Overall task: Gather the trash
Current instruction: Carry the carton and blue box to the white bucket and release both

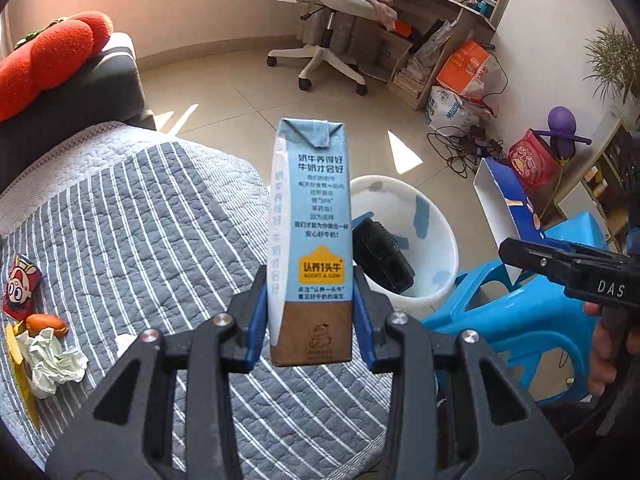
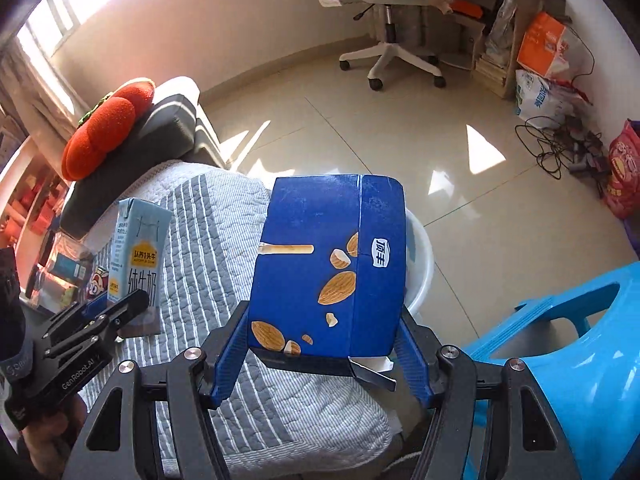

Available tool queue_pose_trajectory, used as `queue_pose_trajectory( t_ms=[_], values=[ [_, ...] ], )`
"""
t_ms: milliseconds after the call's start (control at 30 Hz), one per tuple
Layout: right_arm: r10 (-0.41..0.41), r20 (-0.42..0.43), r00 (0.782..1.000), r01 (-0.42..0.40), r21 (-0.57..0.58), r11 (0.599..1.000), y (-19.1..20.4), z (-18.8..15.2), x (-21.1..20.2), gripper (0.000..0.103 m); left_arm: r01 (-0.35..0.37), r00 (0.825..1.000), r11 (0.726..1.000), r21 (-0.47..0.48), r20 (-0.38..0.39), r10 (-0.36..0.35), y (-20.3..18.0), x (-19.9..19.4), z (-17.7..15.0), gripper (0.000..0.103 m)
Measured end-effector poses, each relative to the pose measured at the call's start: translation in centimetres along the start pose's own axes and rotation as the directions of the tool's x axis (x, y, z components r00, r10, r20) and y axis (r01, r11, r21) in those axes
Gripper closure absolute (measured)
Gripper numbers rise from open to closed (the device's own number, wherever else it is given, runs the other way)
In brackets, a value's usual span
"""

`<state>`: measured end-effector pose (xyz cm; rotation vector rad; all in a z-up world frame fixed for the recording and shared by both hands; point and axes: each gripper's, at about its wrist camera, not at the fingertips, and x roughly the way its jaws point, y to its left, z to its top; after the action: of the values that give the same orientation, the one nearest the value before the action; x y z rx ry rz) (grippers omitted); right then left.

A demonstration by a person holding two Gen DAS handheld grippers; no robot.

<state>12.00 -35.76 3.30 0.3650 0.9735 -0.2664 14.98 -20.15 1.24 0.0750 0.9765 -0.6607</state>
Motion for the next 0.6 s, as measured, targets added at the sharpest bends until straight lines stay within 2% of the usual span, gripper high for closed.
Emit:
queue_pose_trajectory(
  t_ms=[67,267,433,467,533,567,600],
  values=[
    [-0.019,-0.008,1.000,0.019,0.019,1.000,-1.4,0.0,0.2,0.035,0.050,0.999,0.999,0.006,-0.009,-0.050,-1.3,1.6,0.4,0.063],
    [-0.062,-0.032,0.998,0.063,0.038,0.997,-4.0,-0.3,0.9,0.035,0.129,0.991,0.992,-0.008,-0.015,-0.129,-3.3,6.1,1.5,0.063],
    [-0.087,-0.044,0.995,0.089,0.045,0.995,-5.1,-0.3,1.5,0.035,0.148,0.989,0.988,-0.049,-0.025,-0.149,-2.8,7.9,1.9,0.063],
    [-0.090,-0.046,0.995,0.092,0.045,0.995,-5.3,-0.2,1.6,0.035,0.137,0.990,0.989,-0.057,-0.026,-0.138,-2.7,7.9,2.0,0.061],
    [-0.096,-0.050,0.994,0.098,0.044,0.994,-5.4,-0.2,1.8,0.034,0.124,0.992,0.990,-0.073,-0.022,-0.126,-2.6,7.7,2.0,0.043],
    [-0.098,-0.052,0.994,0.101,0.043,0.994,-5.3,-0.2,1.9,0.034,0.108,0.994,0.991,-0.074,-0.009,-0.109,-2.6,7.3,2.0,0.029],
    [-0.100,-0.054,0.994,0.102,0.043,0.994,-5.3,-0.1,2.0,0.034,0.086,0.996,0.994,-0.070,0.008,-0.085,-2.7,7.0,2.1,0.023]
  ],
)
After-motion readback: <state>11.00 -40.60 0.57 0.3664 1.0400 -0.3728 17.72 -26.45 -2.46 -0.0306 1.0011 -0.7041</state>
